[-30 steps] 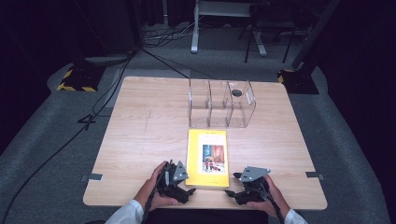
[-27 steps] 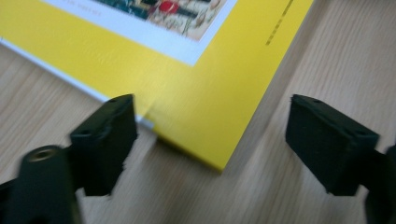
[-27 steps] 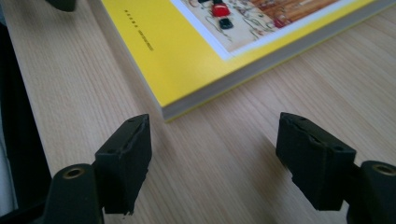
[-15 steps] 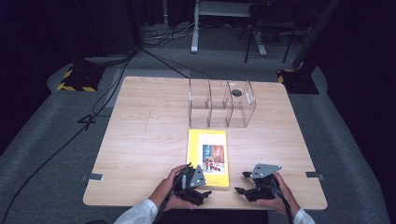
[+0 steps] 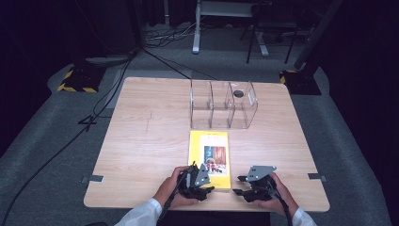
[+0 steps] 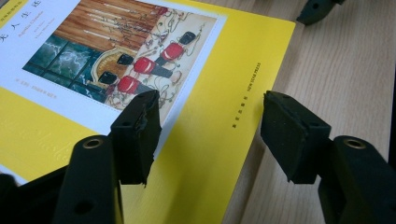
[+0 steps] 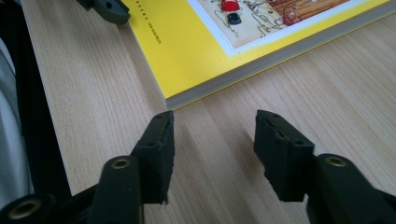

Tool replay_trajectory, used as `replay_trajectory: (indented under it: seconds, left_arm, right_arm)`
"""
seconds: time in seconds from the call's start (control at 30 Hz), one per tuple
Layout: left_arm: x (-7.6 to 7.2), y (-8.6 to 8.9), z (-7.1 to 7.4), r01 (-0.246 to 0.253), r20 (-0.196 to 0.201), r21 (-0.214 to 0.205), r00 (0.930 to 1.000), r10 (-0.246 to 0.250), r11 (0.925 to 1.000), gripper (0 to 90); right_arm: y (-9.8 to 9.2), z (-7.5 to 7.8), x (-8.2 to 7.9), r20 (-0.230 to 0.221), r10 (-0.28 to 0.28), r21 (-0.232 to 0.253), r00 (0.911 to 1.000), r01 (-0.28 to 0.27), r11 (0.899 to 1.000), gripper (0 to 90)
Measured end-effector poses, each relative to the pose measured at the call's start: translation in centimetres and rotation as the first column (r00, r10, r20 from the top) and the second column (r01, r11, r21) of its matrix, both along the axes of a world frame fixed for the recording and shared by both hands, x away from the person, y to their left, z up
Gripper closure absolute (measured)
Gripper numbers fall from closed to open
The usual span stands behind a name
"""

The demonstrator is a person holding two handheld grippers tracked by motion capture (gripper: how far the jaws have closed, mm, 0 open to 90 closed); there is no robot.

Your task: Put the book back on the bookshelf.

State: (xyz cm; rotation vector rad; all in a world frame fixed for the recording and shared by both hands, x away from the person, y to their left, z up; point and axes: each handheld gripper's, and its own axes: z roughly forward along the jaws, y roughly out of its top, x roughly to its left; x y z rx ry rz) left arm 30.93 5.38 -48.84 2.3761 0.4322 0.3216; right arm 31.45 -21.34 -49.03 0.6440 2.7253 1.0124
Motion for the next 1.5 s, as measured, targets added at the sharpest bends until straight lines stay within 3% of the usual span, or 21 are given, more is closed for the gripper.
replay_trajectory:
  seconds: [0.1, 0.17, 0.27, 0.47, 0.6, 0.83, 0.9, 0.97, 1.17, 1.3, 1.37, 1.43, 1.5]
  left_arm:
    - [0.1, 0.6, 0.1, 0.027, 0.006, 0.005, 0.9996, -0.027, 0.9996, 42.0]
    - [0.2, 1.3, 0.0, 0.025, -0.013, -0.013, 0.9996, -0.025, 0.9996, 43.2]
    - [0.3, 2.1, 0.0, 0.025, -0.014, -0.015, 0.9996, -0.026, 0.9996, 43.7]
    - [0.4, 2.8, 0.0, 0.044, 0.004, -0.002, 0.999, -0.044, 0.999, 43.8]
    - [0.5, 3.2, 0.1, 0.049, -0.008, 0.001, 0.9988, -0.049, 0.9988, 44.8]
    - [0.9, 4.4, 0.0, 0.034, -0.041, -0.045, 0.9985, -0.036, 0.9984, 45.2]
    - [1.1, 4.7, 0.0, 0.034, -0.053, -0.062, 0.9979, -0.037, 0.9975, 45.2]
    - [1.1, 4.6, 0.0, 0.04, -0.049, -0.053, 0.9979, -0.042, 0.9978, 45.2]
    - [1.1, 4.6, 0.0, 0.047, -0.043, -0.048, 0.9979, -0.049, 0.9977, 45.3]
    - [0.8, 4.6, 0.0, 0.025, -0.032, -0.04, 0.9992, -0.026, 0.9989, 44.8]
    - [0.8, 4.2, -0.1, -0.004, -0.039, -0.035, 0.9992, 0.003, 0.9994, 33.2]
    - [0.6, 3.7, -0.1, -0.019, -0.04, -0.038, 0.999, 0.018, 0.9991, 25.7]
    - [0.4, 3.1, -0.2, -0.023, -0.033, -0.032, 0.9992, 0.022, 0.9992, 20.7]
  right_arm:
    - [0.4, 0.5, 0.8, -0.037, 0.024, -0.045, 0.999, -0.025, 0.999, 53.0]
    - [0.9, 0.8, 1.3, -0.047, 0.052, -0.087, 0.9975, -0.056, 0.995, 55.4]
    - [1.9, 1.1, 2.2, -0.063, 0.072, -0.114, 0.9954, -0.079, 0.99, 56.4]
    - [3.3, 1.8, 3.5, -0.114, 0.13, -0.221, 0.985, -0.152, 0.963, 62.7]
    - [4.1, 2.2, 4.3, -0.142, 0.144, -0.284, 0.9794, -0.179, 0.942, 65.2]
    - [4.2, 2.1, 5.0, -0.133, 0.151, -0.26, 0.9795, -0.182, 0.948, 66.6]
    - [4.1, 1.9, 5.1, -0.12, 0.158, -0.228, 0.9801, -0.182, 0.957, 69.5]
    - [4.2, 1.8, 5.1, -0.116, 0.15, -0.203, 0.9818, -0.172, 0.964, 72.4]
    - [3.8, 1.6, 5.2, -0.114, 0.157, -0.159, 0.9811, -0.174, 0.972, 72.6]
    - [3.3, 1.5, 5.3, -0.113, 0.153, -0.097, 0.9818, -0.164, 0.982, 72.0]
    - [3.2, 1.6, 5.3, -0.109, 0.146, -0.067, 0.9832, -0.154, 0.986, 72.1]
    - [3.0, 2.0, 5.3, -0.112, 0.137, -0.016, 0.9842, -0.139, 0.99, 72.5]
    - [3.0, 2.2, 5.2, -0.094, 0.134, 0.005, 0.9866, -0.134, 0.991, 72.2]
